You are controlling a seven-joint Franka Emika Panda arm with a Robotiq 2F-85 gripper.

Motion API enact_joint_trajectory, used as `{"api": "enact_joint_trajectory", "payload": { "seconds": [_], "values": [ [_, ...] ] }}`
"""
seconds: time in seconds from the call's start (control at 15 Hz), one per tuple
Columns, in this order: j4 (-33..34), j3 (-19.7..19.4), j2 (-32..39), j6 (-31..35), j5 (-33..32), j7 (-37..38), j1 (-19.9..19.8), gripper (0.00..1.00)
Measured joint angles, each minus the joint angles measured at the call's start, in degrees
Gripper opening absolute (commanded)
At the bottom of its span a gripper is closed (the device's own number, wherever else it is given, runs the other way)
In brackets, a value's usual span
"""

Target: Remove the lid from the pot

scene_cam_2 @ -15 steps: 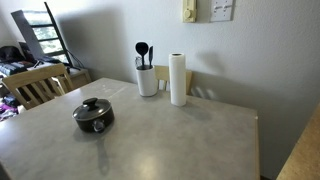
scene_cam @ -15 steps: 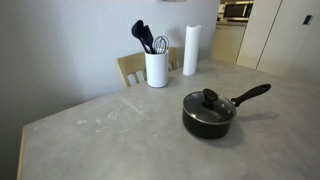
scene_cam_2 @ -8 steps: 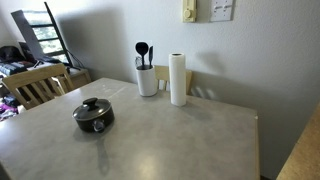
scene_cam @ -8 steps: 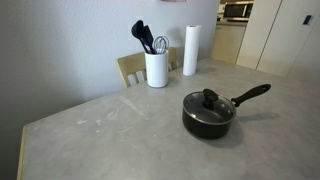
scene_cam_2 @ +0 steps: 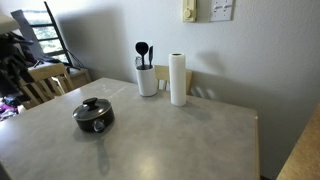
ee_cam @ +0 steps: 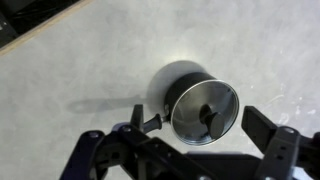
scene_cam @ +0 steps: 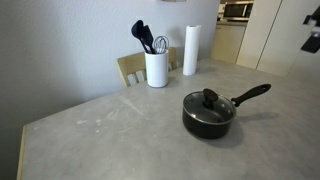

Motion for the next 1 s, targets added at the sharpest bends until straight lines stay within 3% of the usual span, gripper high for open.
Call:
{"api": "enact_joint_trajectory", "payload": {
  "seconds": [0.13,0.6,1.0],
  "values": [
    [0.5,1.8,5.5,4.1,0.8,2.2,1.0,1.0],
    [0.7,1.2,3.6,3.7,0.6,2.2,1.1,1.0],
    [5.7,1.2,10.6,4.5,-2.7,0.6,1.0,1.0]
  ]
}}
